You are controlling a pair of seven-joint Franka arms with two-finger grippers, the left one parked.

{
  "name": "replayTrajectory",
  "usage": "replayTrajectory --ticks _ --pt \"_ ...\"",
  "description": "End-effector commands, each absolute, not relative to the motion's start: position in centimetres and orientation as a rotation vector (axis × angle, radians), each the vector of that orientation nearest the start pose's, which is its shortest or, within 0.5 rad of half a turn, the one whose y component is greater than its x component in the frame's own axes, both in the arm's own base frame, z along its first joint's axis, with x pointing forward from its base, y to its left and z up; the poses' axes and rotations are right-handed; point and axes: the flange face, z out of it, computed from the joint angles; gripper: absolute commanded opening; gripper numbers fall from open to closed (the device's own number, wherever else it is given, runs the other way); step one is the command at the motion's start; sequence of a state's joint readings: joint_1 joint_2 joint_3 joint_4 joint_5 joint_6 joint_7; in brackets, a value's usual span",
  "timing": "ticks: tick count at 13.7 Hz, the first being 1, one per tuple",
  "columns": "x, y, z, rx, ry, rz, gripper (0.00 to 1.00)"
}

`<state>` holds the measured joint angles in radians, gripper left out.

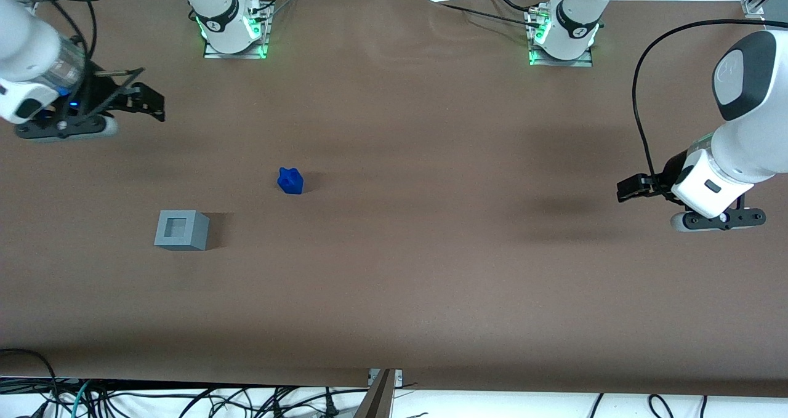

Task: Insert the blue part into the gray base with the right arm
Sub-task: 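Move the right gripper down to the blue part and grasp it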

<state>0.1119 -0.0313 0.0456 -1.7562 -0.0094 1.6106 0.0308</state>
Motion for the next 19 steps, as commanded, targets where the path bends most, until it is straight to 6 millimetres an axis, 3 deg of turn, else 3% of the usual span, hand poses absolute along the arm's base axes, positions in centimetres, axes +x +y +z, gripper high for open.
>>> replayTrajectory --ticks 1,3,6,10,14,17,19 --pt "53.6 11.9 53.3 -3.167 -0.173 0.253 1.0" --pt "54.1 16.5 50.0 -3.177 -0.185 0.269 1.0" --pt "54.9 20.6 45.0 -3.188 -0.074 0.223 1.0" --pt "53.0 23.1 37.3 -3.161 0.075 0.06 1.0" --pt "53.1 24.2 30.1 -3.134 0.18 0.001 1.0" --pt "52.8 25.3 26.3 -3.155 0.158 0.028 1.0" --pt "52.6 25.6 25.7 -3.159 0.148 0.036 1.0"
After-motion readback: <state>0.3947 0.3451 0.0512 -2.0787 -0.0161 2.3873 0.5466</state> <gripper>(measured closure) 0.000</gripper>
